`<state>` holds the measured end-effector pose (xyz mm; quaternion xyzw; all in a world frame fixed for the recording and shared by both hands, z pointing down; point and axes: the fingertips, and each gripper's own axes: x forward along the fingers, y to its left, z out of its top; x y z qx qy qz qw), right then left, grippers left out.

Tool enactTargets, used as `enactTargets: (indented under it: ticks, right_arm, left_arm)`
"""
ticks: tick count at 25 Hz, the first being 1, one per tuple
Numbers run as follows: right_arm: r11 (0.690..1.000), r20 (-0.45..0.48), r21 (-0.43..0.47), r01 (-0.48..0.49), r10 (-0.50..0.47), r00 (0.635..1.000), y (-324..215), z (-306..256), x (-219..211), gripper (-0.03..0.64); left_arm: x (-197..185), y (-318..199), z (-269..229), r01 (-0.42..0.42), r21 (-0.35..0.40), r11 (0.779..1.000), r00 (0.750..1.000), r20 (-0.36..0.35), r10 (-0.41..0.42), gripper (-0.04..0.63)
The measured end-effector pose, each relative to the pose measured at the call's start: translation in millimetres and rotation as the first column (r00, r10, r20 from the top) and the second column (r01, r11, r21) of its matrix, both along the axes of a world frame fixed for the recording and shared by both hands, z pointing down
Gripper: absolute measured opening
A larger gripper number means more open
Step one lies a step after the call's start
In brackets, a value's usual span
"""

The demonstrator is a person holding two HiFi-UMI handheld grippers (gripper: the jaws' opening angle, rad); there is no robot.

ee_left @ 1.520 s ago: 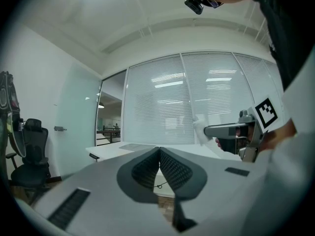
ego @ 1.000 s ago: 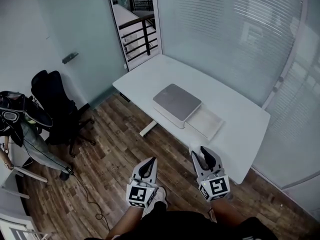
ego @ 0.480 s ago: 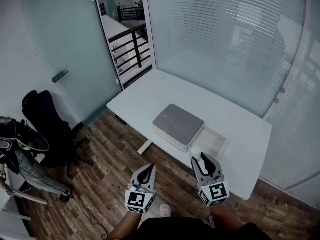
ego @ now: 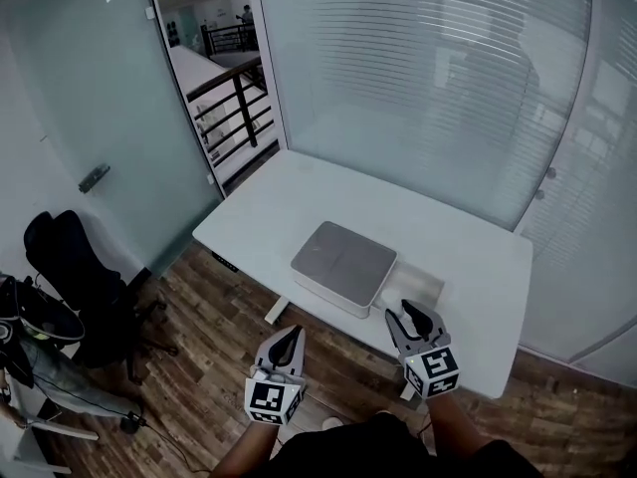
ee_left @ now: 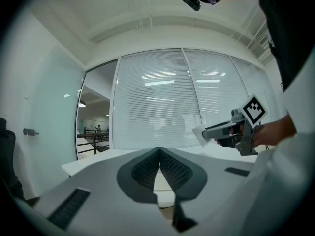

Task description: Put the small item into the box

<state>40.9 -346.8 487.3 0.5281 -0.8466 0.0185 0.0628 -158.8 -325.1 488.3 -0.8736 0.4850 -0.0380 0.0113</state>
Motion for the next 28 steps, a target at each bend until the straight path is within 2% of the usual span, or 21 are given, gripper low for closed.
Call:
enactTargets:
  ticks: [7,10,13,18,23,25,28]
  right_arm:
    - [0.986,-0.138,-0.161,0.045,-0.068,0.988,-30,31,22,0.141]
    - [0.968,-0.202,-0.246,0.048,-0.1,0.974,-48,49,31,0.141]
    - [0.942,-0.276,-0.33,0.052,-0.149,0.949,-63,72,36,0.141]
    - [0.89,-0.371,-0.451,0.06,-0.248,0.895,-80,107,44,0.141]
    - [0.807,-0.463,-0.589,0.047,-0.384,0.799,-88,146,52,0.141]
    - [0.781,-0.487,-0.623,0.04,-0.427,0.762,-91,160,54,0.141]
    - [0.757,-0.493,-0.652,0.043,-0.467,0.734,-95,168,49,0.141]
  left_arm:
    - [34,-22,1,-0.009,-0.013,1.0,1.0,-0.015,0.009,0.012]
    - [40,-31,-2,-0.01,-0.009,1.0,1.0,-0.004,0.01,0.012]
    - [37,-38,10,0.009,-0.043,0.999,1.0,0.001,-0.009,0.012]
    - [40,-53,11,0.035,-0.031,0.999,0.999,-0.002,-0.035,0.012]
    - [46,-65,11,0.048,-0.026,0.999,0.999,-0.002,-0.048,0.012]
    - [47,-68,13,0.056,-0.034,0.998,0.998,-0.005,-0.056,0.012]
    - [47,-72,14,0.066,-0.045,0.997,0.998,-0.008,-0.067,0.012]
